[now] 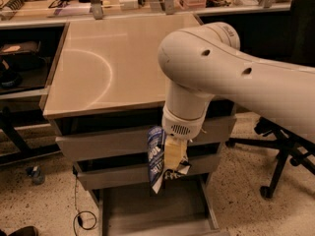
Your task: Place blue chip bag into bottom drawer
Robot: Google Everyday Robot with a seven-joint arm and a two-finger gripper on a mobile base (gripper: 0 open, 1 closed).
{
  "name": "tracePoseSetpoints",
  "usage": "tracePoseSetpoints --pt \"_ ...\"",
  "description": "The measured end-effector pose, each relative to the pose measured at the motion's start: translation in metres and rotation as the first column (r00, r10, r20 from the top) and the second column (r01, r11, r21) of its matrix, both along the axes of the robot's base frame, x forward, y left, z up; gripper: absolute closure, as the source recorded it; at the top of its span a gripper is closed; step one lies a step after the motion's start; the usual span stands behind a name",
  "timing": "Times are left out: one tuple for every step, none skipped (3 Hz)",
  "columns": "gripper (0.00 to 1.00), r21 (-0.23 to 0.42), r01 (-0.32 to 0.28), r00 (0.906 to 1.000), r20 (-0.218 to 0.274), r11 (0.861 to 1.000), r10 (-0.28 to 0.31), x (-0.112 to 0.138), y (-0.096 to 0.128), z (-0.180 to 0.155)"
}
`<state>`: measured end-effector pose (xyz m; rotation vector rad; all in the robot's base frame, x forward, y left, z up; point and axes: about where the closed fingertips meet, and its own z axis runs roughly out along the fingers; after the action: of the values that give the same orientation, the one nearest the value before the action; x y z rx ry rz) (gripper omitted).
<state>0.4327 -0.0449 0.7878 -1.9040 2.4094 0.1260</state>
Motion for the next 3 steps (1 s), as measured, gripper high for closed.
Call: tracePoseSetpoints --pt "1.00 0.033 0.009 0.9991 -0.041 0.999 -0.008 -0.009 0.003 -0.021" --pt "1.00 0.085 0.051 0.9882 -0.148 0.995 -0.038 -0.036 0.015 -0.081" --pt "1.00 0.114 0.079 0.9710 -0.234 0.990 -0.051 -0.057 0.024 -0.139"
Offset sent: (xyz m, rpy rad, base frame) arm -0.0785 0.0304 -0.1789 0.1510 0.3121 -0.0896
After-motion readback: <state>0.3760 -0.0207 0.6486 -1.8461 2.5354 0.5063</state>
